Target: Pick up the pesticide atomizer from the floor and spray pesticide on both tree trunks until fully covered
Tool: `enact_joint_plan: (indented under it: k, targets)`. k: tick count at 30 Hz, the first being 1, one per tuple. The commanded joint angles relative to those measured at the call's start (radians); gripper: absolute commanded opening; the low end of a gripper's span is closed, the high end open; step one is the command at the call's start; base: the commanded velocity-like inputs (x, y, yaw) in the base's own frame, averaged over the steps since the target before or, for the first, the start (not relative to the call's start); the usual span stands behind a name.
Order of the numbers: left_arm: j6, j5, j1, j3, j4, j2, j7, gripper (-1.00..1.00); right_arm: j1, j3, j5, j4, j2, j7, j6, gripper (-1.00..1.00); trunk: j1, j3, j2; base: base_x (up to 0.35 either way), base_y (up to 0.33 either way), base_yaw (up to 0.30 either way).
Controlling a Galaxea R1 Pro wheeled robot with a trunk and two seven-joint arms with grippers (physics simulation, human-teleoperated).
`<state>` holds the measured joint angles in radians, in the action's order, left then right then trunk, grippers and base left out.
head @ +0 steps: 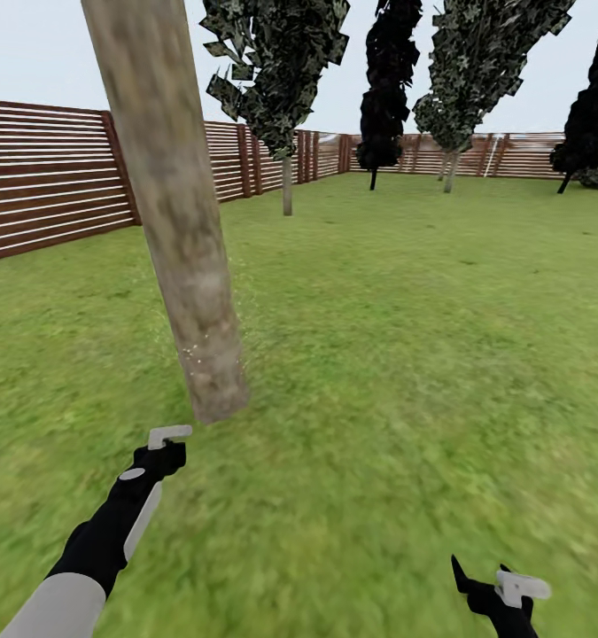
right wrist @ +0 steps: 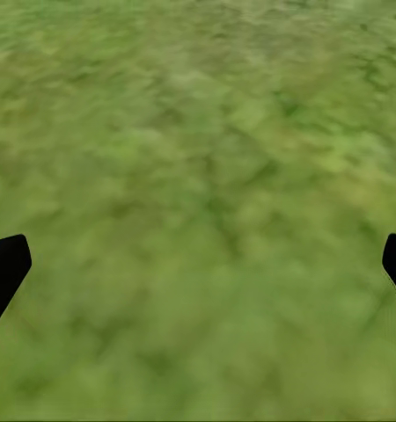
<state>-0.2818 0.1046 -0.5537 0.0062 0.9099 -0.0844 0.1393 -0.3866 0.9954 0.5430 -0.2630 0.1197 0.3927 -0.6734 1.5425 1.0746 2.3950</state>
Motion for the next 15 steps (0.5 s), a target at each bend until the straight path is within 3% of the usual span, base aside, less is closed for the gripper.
enact_joint_plan:
  k: [1, 6, 8, 10, 15]
  targets:
    - [0.001, 0.001, 0.000, 0.000, -0.001, 0.000, -0.001, -1.00, 0.000, 0.000, 0.000, 0.000, 0.000, 0.000, 0.000, 1.00, 0.000, 0.000, 0.000, 0.111, -0.115, 0.184]
    - [-0.022, -0.005, -0.019, -0.016, -0.002, 0.003, -0.002, -1.00, 0.000, 0.001, -0.001, -0.001, 0.001, 0.000, 0.000, 1.00, 0.000, 0.000, 0.000, 0.019, -0.020, 0.038]
    - [-0.079, -0.003, -0.089, -0.016, -0.044, 0.005, -0.006, -1.00, 0.000, 0.001, -0.001, -0.001, 0.001, 0.000, 0.000, 1.00, 0.000, 0.000, 0.000, 0.000, 0.000, 0.001]
    - [-0.140, -0.006, -0.212, -0.016, -0.156, 0.016, -0.007, -1.00, 0.000, 0.001, -0.001, -0.001, 0.002, 0.000, 0.000, 1.00, 0.000, 0.000, 0.000, 0.005, 0.000, 0.000]
    - [-0.150, -0.008, -0.228, -0.018, -0.157, 0.023, -0.009, -1.00, 0.000, 0.000, 0.000, -0.001, 0.000, 0.000, 0.000, 1.00, 0.000, 0.000, 0.000, 0.298, 0.000, 0.000]
